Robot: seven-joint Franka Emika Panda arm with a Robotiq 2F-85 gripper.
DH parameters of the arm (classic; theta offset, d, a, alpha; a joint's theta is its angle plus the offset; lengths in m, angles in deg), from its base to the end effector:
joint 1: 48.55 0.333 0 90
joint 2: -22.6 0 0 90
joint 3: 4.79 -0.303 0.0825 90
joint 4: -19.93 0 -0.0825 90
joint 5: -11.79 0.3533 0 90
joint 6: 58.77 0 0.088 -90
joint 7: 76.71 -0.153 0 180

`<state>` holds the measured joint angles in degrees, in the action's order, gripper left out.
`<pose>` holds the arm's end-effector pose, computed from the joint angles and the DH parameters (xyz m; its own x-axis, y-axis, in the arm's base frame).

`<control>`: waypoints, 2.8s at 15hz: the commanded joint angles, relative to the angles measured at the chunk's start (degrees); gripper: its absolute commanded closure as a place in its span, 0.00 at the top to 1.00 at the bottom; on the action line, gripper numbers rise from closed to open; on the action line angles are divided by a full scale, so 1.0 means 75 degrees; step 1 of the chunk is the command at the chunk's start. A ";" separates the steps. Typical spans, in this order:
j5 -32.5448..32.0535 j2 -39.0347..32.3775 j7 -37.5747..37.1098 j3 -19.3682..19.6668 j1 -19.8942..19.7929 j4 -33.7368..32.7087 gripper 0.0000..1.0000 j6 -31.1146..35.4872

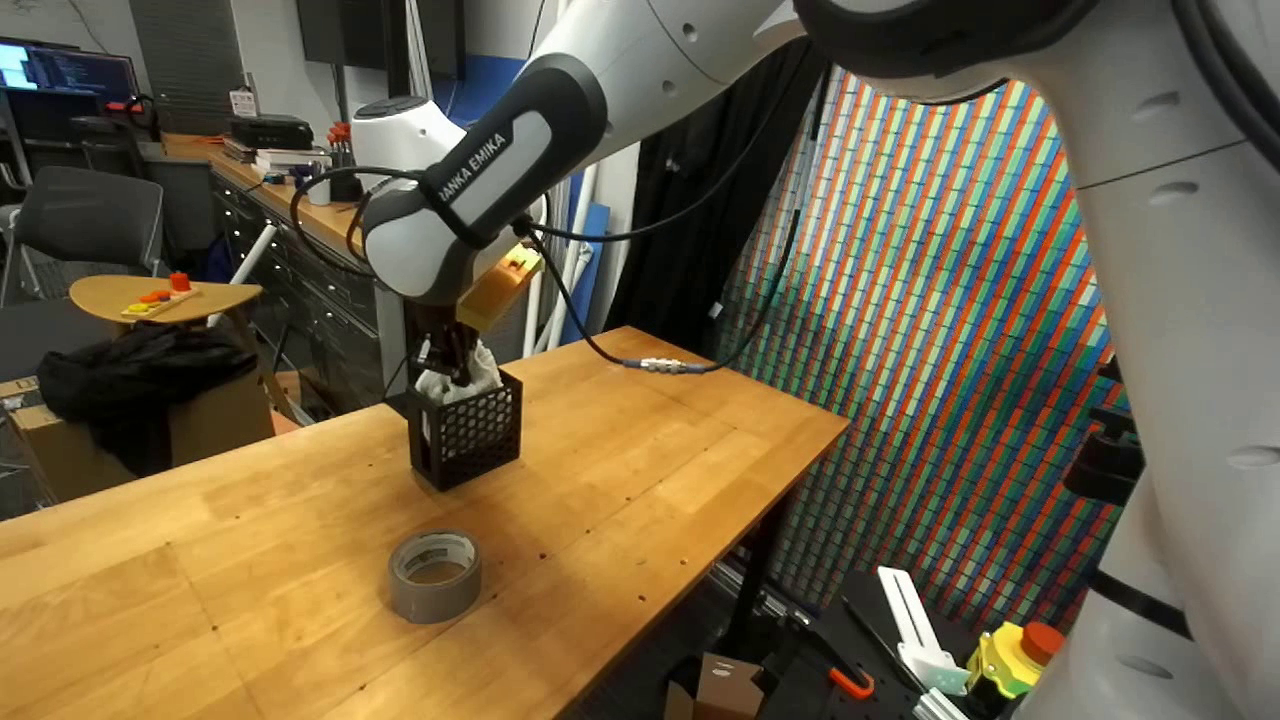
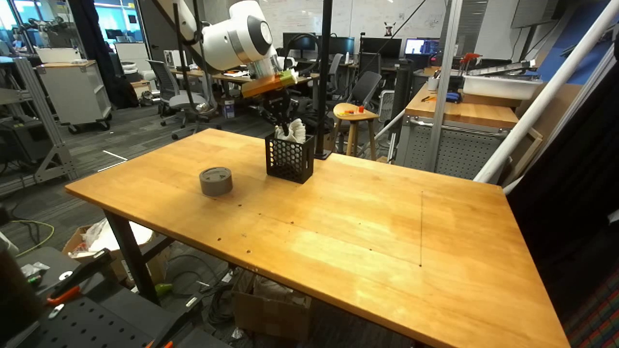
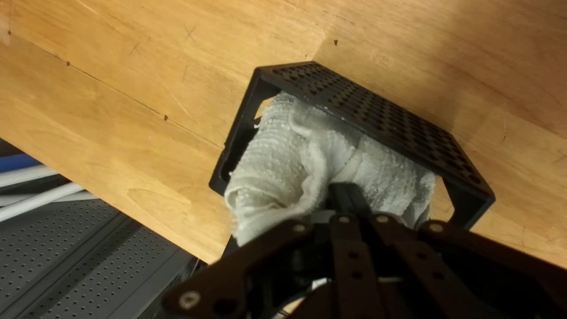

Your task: Put the towel inside the black box

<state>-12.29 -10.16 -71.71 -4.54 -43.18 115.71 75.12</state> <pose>0.6648 0.0396 0.2468 0.8960 0.4438 0.0172 0.4149 -0.8502 0.3240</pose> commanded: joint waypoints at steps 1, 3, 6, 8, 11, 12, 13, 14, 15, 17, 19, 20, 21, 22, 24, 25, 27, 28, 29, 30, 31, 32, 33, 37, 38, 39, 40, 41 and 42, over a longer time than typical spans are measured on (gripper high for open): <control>0.0407 -0.0468 0.0212 -0.0061 0.0001 -0.0628 0.03 -0.0245; 0.0481 -0.0603 0.0255 -0.0062 0.0005 -0.0747 0.03 -0.0341; 0.0658 -0.0798 0.0376 -0.0097 -0.0020 -0.0927 0.03 -0.0497; 0.0777 -0.0983 0.0489 -0.0149 -0.0059 -0.1063 0.03 -0.0591; 0.1124 -0.1258 0.0758 -0.0308 -0.0162 -0.1209 0.03 -0.0650; 0.1278 -0.1340 0.0872 -0.0382 -0.0221 -0.1226 0.03 -0.0611; 0.1512 -0.1447 0.1029 -0.0491 -0.0313 -0.1250 0.03 -0.0585; 0.1738 -0.1511 0.1156 -0.0598 -0.0399 -0.1260 0.03 -0.0543; 0.2017 -0.1599 0.1305 -0.0735 -0.0513 -0.1264 0.03 -0.0479; 0.2406 -0.1700 0.1506 -0.0891 -0.0657 -0.1277 0.03 -0.0478; 0.2720 -0.1739 0.1666 -0.1019 -0.0782 -0.1238 0.03 -0.0481; 0.2815 -0.1729 0.1705 -0.1045 -0.0828 -0.1209 0.03 -0.0467; 0.2905 -0.1657 0.1717 -0.1060 -0.0860 -0.1129 0.03 -0.0451; 0.2957 -0.1558 0.1707 -0.1061 -0.0878 -0.1017 0.03 -0.0409; 0.2974 -0.1252 0.1631 -0.1010 -0.0860 -0.0714 0.03 -0.0292; 0.2927 -0.1112 0.1591 -0.0972 -0.0824 -0.0591 0.03 -0.0259; 0.2766 -0.0713 0.1478 -0.0882 -0.0713 -0.0278 0.03 -0.0206; 0.2703 -0.0490 0.1405 -0.0841 -0.0658 -0.0108 0.03 -0.0198; 0.2682 -0.0307 0.1372 -0.0831 -0.0628 0.0040 0.03 -0.0170; 0.2665 -0.0086 0.1328 -0.0819 -0.0597 0.0207 0.03 -0.0157; 0.2666 0.0145 0.1296 -0.0820 -0.0573 0.0395 0.03 -0.0120; 0.2669 0.0409 0.1248 -0.0813 -0.0555 0.0641 0.03 0.0005; 0.2717 0.0666 0.1218 -0.0834 -0.0558 0.0898 0.03 0.0178; 0.2825 0.1785 0.0818 -0.0812 -0.0542 0.2190 0.03 0.0916; 0.2845 0.2082 0.0711 -0.0813 -0.0539 0.2555 0.04 0.1123; 0.2859 0.2348 0.0621 -0.0814 -0.0537 0.2886 0.10 0.1341; 0.2896 0.2637 0.0555 -0.0823 -0.0551 0.3240 0.30 0.1627; 0.2789 0.1791 0.0759 -0.0810 -0.0529 0.2234 0.08 0.1047; 0.2789 0.2039 0.0693 -0.0805 -0.0523 0.2551 0.16 0.1233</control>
<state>8.30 5.15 -66.72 -11.25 -47.77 134.96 84.50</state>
